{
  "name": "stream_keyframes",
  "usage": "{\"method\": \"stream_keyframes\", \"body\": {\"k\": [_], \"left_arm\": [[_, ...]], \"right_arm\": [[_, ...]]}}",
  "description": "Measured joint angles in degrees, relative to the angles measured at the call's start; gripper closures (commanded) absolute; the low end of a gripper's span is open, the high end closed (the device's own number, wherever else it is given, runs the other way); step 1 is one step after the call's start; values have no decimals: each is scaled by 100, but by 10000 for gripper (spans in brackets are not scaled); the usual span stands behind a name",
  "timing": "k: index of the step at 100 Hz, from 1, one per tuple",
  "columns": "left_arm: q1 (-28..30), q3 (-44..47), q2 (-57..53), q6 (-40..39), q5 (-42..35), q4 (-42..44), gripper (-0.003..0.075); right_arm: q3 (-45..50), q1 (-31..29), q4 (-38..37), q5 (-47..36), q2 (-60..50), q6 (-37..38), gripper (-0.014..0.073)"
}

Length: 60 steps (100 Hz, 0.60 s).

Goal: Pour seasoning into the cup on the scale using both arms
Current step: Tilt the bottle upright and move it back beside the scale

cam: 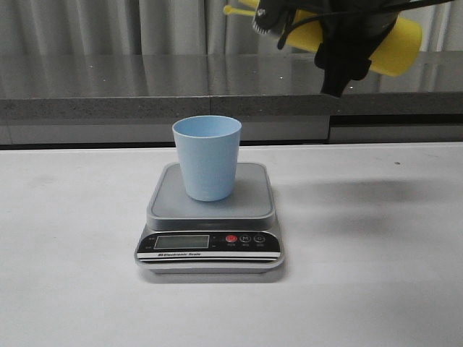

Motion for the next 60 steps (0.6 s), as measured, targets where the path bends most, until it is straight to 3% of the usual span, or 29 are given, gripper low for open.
{"method": "stream_keyframes", "body": {"k": [19,46,60], "left_arm": [[0,0,0,0,0,0,741],[0,0,0,0,0,0,741],[0,0,0,0,0,0,741]], "right_arm": [[0,-110,544,-253,0,1378,254],[0,-609,1074,-1308,-11,2196,260],[76,-981,1156,-1995,-111,2373,343]]}}
